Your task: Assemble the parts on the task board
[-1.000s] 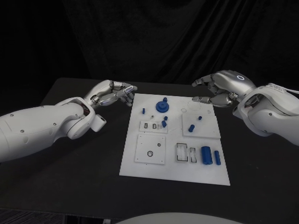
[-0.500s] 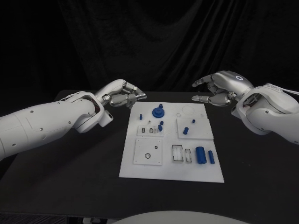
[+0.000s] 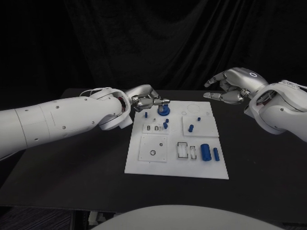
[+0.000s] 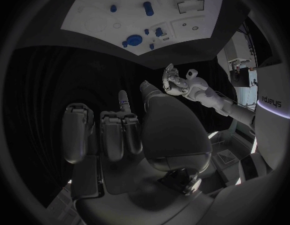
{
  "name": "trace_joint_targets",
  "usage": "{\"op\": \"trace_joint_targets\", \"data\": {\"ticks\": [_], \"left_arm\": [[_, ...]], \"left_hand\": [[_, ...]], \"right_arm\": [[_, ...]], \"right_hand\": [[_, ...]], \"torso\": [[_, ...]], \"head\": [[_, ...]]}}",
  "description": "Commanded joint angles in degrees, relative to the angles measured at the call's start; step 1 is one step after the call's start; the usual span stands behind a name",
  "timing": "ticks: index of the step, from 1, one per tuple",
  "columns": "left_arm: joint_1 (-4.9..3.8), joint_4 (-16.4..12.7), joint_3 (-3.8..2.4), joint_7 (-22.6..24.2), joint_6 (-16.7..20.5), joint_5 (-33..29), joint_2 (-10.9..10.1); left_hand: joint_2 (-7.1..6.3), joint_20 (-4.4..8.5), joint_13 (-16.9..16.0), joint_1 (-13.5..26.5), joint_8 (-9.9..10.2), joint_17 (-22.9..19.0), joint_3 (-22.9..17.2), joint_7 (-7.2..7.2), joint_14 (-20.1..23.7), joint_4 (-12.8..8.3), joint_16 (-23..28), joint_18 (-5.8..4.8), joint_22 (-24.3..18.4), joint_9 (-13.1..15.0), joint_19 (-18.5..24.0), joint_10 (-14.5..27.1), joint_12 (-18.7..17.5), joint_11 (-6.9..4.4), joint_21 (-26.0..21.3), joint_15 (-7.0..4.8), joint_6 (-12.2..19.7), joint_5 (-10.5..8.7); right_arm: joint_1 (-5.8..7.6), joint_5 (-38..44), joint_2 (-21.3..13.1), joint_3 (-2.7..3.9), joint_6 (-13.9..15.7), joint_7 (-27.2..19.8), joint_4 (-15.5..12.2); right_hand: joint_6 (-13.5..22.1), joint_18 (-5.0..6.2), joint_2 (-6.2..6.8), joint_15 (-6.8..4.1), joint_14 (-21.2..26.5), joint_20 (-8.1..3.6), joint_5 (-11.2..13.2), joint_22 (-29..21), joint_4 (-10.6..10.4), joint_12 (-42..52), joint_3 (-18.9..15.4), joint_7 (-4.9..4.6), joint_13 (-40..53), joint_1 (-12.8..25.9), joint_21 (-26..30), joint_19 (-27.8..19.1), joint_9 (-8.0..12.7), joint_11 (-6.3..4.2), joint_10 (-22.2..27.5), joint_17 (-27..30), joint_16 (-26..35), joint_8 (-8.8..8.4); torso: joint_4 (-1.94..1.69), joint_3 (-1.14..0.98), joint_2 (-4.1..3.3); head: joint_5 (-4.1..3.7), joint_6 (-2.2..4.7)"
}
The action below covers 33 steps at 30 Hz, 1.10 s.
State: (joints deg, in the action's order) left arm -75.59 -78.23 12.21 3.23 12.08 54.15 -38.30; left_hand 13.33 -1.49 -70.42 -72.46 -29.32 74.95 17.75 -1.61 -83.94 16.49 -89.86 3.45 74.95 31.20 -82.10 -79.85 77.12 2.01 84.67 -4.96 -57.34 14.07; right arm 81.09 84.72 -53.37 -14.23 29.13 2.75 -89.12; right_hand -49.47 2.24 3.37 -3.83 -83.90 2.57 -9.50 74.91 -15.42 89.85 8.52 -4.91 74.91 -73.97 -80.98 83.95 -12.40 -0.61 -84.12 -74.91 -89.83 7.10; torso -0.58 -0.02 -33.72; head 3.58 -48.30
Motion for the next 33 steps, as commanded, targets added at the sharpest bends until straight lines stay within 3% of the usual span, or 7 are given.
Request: {"op": "trace_joint_targets", "data": {"ticks": [1,5,8,14,19,25,33], "left_arm": [[-0.16,-0.26,-0.07,-17.73,-7.23,2.63,1.21],[-0.19,0.25,-0.07,-24.6,-10.57,2.76,2.94],[-0.2,0.83,-0.07,-28.46,-12.34,2.81,4.12],[-0.21,1.9,-0.07,-32.85,-13.77,2.84,5.8],[-0.19,2.14,-0.07,-34.03,-14.0,2.85,6.49],[-0.18,2.61,-0.06,-34.37,-13.38,2.85,7.25],[-0.15,3.47,-0.06,-33.24,-11.62,2.86,8.25]], "left_hand": [[-0.55,0.81,-19.58,1.14,-4.17,15.05,-1.07,1.09,-6.06,-0.06,-0.14,-0.71,4.04,7.77,-0.85,-10.15,12.88,-5.03,0.18,-1.07,1.19,0.31],[-0.6,1.2,-19.58,3.98,-5.32,15.05,-0.67,1.34,-6.06,-0.01,-0.14,-0.78,4.32,11.6,-1.23,-10.15,12.88,-5.65,0.18,-1.39,1.21,-1.64],[-0.9,1.36,-19.58,4.5,-5.08,15.05,-0.56,1.38,-6.06,-0.06,-0.14,-0.67,3.95,12.42,-1.08,-10.15,12.88,-5.67,-0.06,-1.47,1.58,-1.94],[-1.26,1.44,-19.58,4.32,-4.27,15.05,-0.82,1.33,-6.06,-0.4,-0.14,-0.56,3.46,13.12,-0.88,-10.15,12.88,-5.65,-0.4,-1.51,2.0,-1.44],[-1.81,1.47,-19.58,4.87,-3.62,15.05,-0.82,1.3,-6.06,-0.18,-0.14,-0.58,3.48,14.14,-1.02,-10.15,12.88,-5.64,-0.53,-1.53,1.71,-2.0],[-2.14,1.49,-19.58,4.87,-3.08,15.05,-0.89,1.27,-6.06,-0.35,-0.14,-0.55,3.38,14.55,-1.01,-10.15,12.88,-5.64,-0.64,-1.54,1.92,-1.9],[-2.7,1.3,-19.58,3.63,-0.17,15.05,-1.98,0.82,-6.06,-1.01,-0.14,-0.5,3.11,15.1,-0.95,-10.15,12.88,-5.27,-1.02,-1.27,2.51,0.04]], "right_arm": [[-0.14,-0.08,0.19,0.05,-2.03,1.95,0.17],[-0.16,-0.08,0.29,0.05,-2.44,2.16,0.36],[-0.2,-0.08,0.21,0.05,-2.55,2.27,0.48],[-0.32,-0.08,0.11,0.05,-2.48,2.32,0.65],[-0.44,-0.08,0.09,0.05,-2.22,2.21,0.66],[-0.48,-0.08,0.07,0.05,-2.06,2.12,0.66],[-0.5,-0.09,0.09,0.05,-2.0,2.1,0.71]], "right_hand": [[-0.54,-0.12,-0.5,0.37,-6.1,0.38,-0.09,12.31,0.41,0.15,-0.04,0.02,15.09,-0.27,-0.11,1.6,-0.06,0.44,-5.88,-15.09,-0.17,0.36],[-1.09,-0.13,-0.57,0.37,-6.1,0.38,-0.09,12.33,0.52,0.15,-0.06,0.01,15.09,-0.35,-0.18,1.63,-0.15,0.44,-5.88,-15.09,-0.17,0.54],[-1.17,-0.11,-0.57,0.37,-6.1,0.38,-0.09,12.31,0.54,0.15,-0.07,0.01,15.09,-0.36,-0.13,1.61,-0.17,0.44,-5.88,-15.09,-0.17,0.57],[-1.38,-0.14,-0.58,0.37,-6.1,0.38,-0.09,12.34,0.54,0.15,-0.11,0.0,15.09,-0.33,-0.22,1.65,-0.2,0.44,-5.88,-15.09,-0.17,0.63],[-1.48,-0.14,-0.57,0.37,-6.1,0.38,-0.08,12.35,0.54,0.15,-0.14,-0.01,15.09,-0.3,-0.25,1.66,-0.21,0.45,-5.88,-15.09,-0.17,0.66],[-1.63,-0.15,-0.57,0.37,-6.1,0.38,-0.07,12.37,0.53,0.15,-0.17,-0.02,15.09,-0.27,-0.3,1.69,-0.24,0.45,-5.88,-15.09,-0.17,0.71],[-1.72,-0.16,-0.56,0.37,-6.1,0.38,-0.07,12.38,0.52,0.15,-0.2,-0.03,15.09,-0.24,-0.34,1.71,-0.25,0.46,-5.88,-15.09,-0.17,0.74]], "torso": [[0.25,0.2,0.33],[0.12,0.35,0.52],[0.08,0.35,0.54],[0.21,0.23,0.5],[0.39,0.4,0.33],[0.72,0.04,0.21],[0.6,-0.05,0.37]], "head": [[-0.04,-0.79],[-0.82,-1.7],[-1.05,-1.7],[-0.54,-1.7],[-0.53,-1.7],[-0.28,-1.7],[-0.23,-1.7]]}}
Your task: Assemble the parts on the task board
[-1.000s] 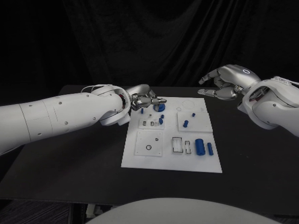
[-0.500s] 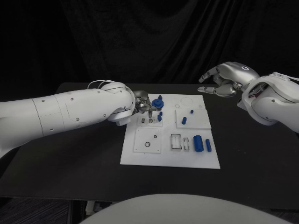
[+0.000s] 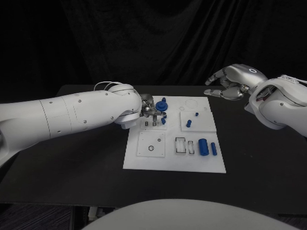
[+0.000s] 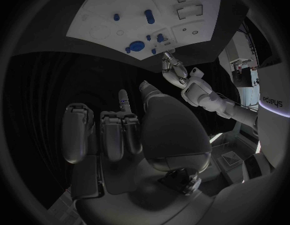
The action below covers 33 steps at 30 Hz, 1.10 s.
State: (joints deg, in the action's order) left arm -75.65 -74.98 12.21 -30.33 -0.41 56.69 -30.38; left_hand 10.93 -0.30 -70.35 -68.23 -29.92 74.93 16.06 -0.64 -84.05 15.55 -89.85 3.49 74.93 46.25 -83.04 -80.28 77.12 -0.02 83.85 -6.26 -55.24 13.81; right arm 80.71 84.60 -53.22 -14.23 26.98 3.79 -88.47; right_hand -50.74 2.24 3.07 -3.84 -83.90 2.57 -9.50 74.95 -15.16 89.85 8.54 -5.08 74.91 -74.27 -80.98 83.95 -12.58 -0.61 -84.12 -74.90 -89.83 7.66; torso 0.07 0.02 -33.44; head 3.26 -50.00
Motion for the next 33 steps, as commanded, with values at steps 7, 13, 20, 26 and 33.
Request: {"op": "trace_joint_targets", "data": {"ticks": [7,13,20,26,33], "left_arm": [[-0.06,1.75,-0.05,0.98,1.62,0.31,1.64],[-0.04,2.99,-0.05,1.08,1.69,0.31,2.58],[0.02,4.43,-0.05,1.01,0.98,0.31,3.86],[0.1,5.38,-0.05,0.83,0.34,0.31,4.79],[0.23,6.28,-0.05,0.39,-0.7,0.32,5.73]], "left_hand": [[-0.72,-0.18,-19.65,-1.06,3.56,15.07,-0.99,-0.6,-5.95,-0.09,-0.15,-0.53,3.16,-0.6,-0.05,-9.72,12.88,-2.87,-0.36,0.35,0.1,0.93],[-0.74,-0.21,-19.65,-1.05,3.75,15.07,-1.03,-0.61,-5.95,-0.06,-0.15,-0.53,3.16,-0.63,-0.05,-9.72,12.88,-2.85,-0.37,0.37,0.0,0.82],[-0.77,-0.3,-19.65,-1.12,4.54,15.07,-1.31,-0.64,-5.95,-0.06,-0.15,-0.53,3.21,-0.73,-0.1,-9.72,12.88,-2.8,-0.4,0.44,-0.59,0.17],[-0.75,-0.34,-19.65,-0.9,5.06,15.07,-1.43,-0.65,-5.95,0.11,-0.15,-0.5,3.13,-0.74,-0.05,-9.72,12.88,-2.79,-0.49,0.45,-1.08,-0.4],[-0.58,-0.35,-19.65,-0.93,5.23,15.07,-1.65,-0.57,-5.95,0.11,-0.15,-0.5,3.15,-0.67,-0.07,-9.72,12.88,-2.82,-0.51,0.45,-1.53,-0.32]], "right_arm": [[-0.26,0.03,-0.1,0.04,0.0,1.19,0.17],[-0.32,0.03,-0.06,0.04,-0.22,1.3,0.18],[-0.35,0.03,0.21,0.04,-0.44,1.39,0.39],[-0.43,0.03,0.39,0.04,-0.66,1.3,0.48],[-0.54,0.02,0.47,0.04,-0.71,1.21,0.64]], "right_hand": [[-0.51,-0.17,-0.24,0.37,-6.1,0.38,-0.07,12.35,0.26,0.15,-0.24,0.12,15.09,0.08,-0.37,1.73,-0.08,0.46,-5.88,-15.1,-0.17,0.19],[-0.51,-0.17,-0.24,0.37,-6.1,0.38,-0.07,12.35,0.26,0.15,-0.24,0.12,15.09,0.08,-0.37,1.73,-0.08,0.46,-5.88,-15.1,-0.17,0.19],[-0.59,-0.16,-0.21,0.37,-6.1,0.38,-0.06,12.33,0.25,0.15,-0.29,0.08,15.09,0.12,-0.33,1.71,-0.09,0.47,-5.88,-15.1,-0.17,0.21],[-0.69,-0.16,-0.07,0.38,-6.1,0.38,-0.04,12.34,0.22,0.15,-0.43,0.02,15.09,0.25,-0.35,1.72,-0.09,0.5,-5.88,-15.1,-0.17,0.19],[-0.72,-0.15,-0.02,0.38,-6.1,0.38,-0.04,12.32,0.2,0.15,-0.49,0.01,15.09,0.31,-0.31,1.71,-0.09,0.52,-5.88,-15.1,-0.17,0.19]], "torso": [[-0.1,-0.19,0.17],[0.05,-0.24,0.2],[0.13,-0.09,0.1],[0.18,-0.07,-0.04],[0.25,-0.2,-0.12]], "head": [[-0.03,0.0],[0.03,0.0],[0.32,0.0],[0.74,0.0],[0.71,0.0]]}}
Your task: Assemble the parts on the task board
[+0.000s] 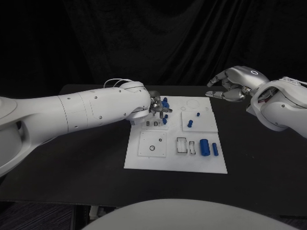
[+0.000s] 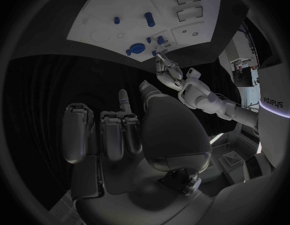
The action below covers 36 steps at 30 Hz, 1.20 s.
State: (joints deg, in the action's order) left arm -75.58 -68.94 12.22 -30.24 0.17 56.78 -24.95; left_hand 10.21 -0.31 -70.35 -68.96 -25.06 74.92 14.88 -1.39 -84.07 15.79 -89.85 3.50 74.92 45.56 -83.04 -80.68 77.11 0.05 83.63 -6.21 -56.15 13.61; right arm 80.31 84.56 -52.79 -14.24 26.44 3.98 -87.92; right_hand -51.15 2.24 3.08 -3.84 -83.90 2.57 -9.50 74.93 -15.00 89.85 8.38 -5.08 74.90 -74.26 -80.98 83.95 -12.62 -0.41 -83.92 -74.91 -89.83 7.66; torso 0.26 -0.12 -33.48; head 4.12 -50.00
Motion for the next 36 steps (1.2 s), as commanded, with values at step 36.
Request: {"op": "trace_joint_targets", "data": {"ticks": [36], "left_arm": [[1.07,1.92,-0.05,-0.82,-3.81,0.23,1.54]], "left_hand": [[-0.25,0.07,-19.65,-0.92,0.66,15.08,-1.96,0.85,-5.93,-0.98,-0.15,-0.32,2.59,2.62,0.26,-9.32,12.89,-3.47,-0.91,-0.09,-2.59,0.76]], "right_arm": [[-0.2,0.05,0.24,0.05,-0.55,1.05,0.12]], "right_hand": [[-0.48,-0.14,0.04,0.4,-6.1,0.39,-0.05,12.33,0.01,0.15,-0.44,-0.02,15.1,0.42,-0.27,1.7,-0.07,0.34,-6.08,-15.09,-0.17,0.2]], "torso": [[0.01,-0.13,0.01]], "head": [[-0.31,0.0]]}}
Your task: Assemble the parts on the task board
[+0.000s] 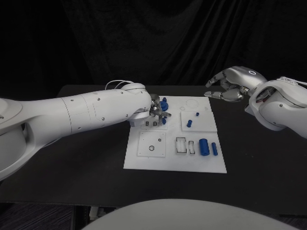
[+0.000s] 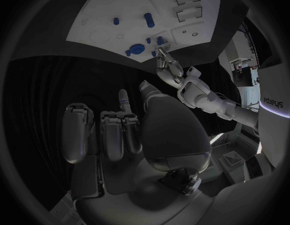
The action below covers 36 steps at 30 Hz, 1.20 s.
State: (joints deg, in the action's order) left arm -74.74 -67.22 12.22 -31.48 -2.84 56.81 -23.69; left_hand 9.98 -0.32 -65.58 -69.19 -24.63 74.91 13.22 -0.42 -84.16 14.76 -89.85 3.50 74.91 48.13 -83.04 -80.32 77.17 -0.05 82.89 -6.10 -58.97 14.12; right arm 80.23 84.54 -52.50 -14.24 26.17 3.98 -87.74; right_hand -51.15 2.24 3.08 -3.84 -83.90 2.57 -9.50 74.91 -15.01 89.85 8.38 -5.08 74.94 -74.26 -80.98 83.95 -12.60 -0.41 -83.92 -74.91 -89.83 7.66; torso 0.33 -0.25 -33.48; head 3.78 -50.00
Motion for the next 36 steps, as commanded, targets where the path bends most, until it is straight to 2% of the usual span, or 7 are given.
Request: {"op": "trace_joint_targets", "data": {"ticks": [1,8,14,25,36], "left_arm": [[0.34,0.43,-0.05,0.49,-0.8,0.2,0.42],[0.95,1.46,-0.05,0.66,-0.36,0.37,0.94],[1.37,1.96,-0.06,1.25,0.49,3.86,1.02],[1.6,2.47,-0.06,1.81,0.28,5.22,1.13],[1.87,3.52,-0.06,2.57,-0.41,5.32,1.61]], "left_hand": [[-0.02,0.08,-24.42,-0.71,0.26,15.09,-0.33,-0.13,-5.84,0.03,-0.15,-0.33,2.6,0.09,0.26,-9.68,12.83,-3.37,-0.18,-0.2,0.26,0.24],[0.02,0.09,-24.42,-0.68,0.31,15.09,-0.37,-0.14,-5.84,0.05,-0.15,-0.3,2.49,0.15,0.32,-9.68,12.83,-3.36,-0.26,-0.2,0.28,0.19],[0.05,0.11,-24.42,-0.49,0.32,15.09,-0.44,-0.15,-5.84,0.15,-0.15,-0.37,2.77,0.43,0.16,-9.68,12.83,-3.37,-0.13,-0.21,0.14,0.06],[0.08,0.16,-24.42,0.01,0.32,15.09,-0.5,-0.12,-5.84,0.44,-0.15,-0.38,2.8,0.96,0.12,-9.68,12.83,-3.44,-0.17,-0.27,-0.15,-0.17],[0.12,0.17,-24.42,0.07,0.39,15.09,-0.58,-0.1,-5.84,0.46,-0.15,-0.28,2.4,1.11,0.35,-9.68,12.83,-3.46,-0.43,-0.29,-0.12,-0.15]], "right_arm": [[-0.12,0.07,-0.06,0.05,-0.32,1.09,-0.07],[-0.12,0.07,0.01,0.05,-0.53,1.14,-0.07],[-0.12,0.07,-0.01,0.05,-0.71,1.2,-0.01],[-0.12,0.07,0.21,0.05,-1.15,1.35,0.22],[-0.13,0.07,0.3,0.05,-1.8,1.67,0.33]], "right_hand": [[-0.48,-0.14,0.04,0.4,-6.1,0.39,-0.06,12.35,0.01,0.15,-0.45,-0.02,15.06,0.42,-0.27,1.7,-0.08,0.34,-6.08,-15.09,-0.17,0.2],[-0.48,-0.14,0.04,0.4,-6.1,0.39,-0.06,12.35,0.01,0.15,-0.45,-0.02,15.06,0.42,-0.27,1.7,-0.08,0.34,-6.08,-15.09,-0.17,0.2],[-0.48,-0.14,0.04,0.4,-6.1,0.39,-0.06,12.35,0.01,0.15,-0.45,-0.02,15.06,0.42,-0.27,1.7,-0.08,0.34,-6.08,-15.09,-0.17,0.2],[-0.54,-0.13,0.04,0.41,-6.1,0.39,-0.06,12.34,-0.03,0.15,-0.49,-0.03,15.06,0.48,-0.24,1.68,-0.08,0.35,-6.08,-15.09,-0.17,0.19],[-0.59,-0.12,0.03,0.41,-6.1,0.4,-0.07,12.32,-0.07,0.15,-0.53,-0.05,15.06,0.55,-0.18,1.66,-0.09,0.37,-6.08,-15.09,-0.17,0.18]], "torso": [[-0.02,0.0,0.01],[-0.01,0.01,0.01],[-0.02,0.0,0.01],[0.02,-0.01,-0.01],[-0.04,-0.04,0.07]], "head": [[0.07,0.0],[-0.06,0.0],[-0.07,0.0],[0.18,0.0],[0.05,0.0]]}}
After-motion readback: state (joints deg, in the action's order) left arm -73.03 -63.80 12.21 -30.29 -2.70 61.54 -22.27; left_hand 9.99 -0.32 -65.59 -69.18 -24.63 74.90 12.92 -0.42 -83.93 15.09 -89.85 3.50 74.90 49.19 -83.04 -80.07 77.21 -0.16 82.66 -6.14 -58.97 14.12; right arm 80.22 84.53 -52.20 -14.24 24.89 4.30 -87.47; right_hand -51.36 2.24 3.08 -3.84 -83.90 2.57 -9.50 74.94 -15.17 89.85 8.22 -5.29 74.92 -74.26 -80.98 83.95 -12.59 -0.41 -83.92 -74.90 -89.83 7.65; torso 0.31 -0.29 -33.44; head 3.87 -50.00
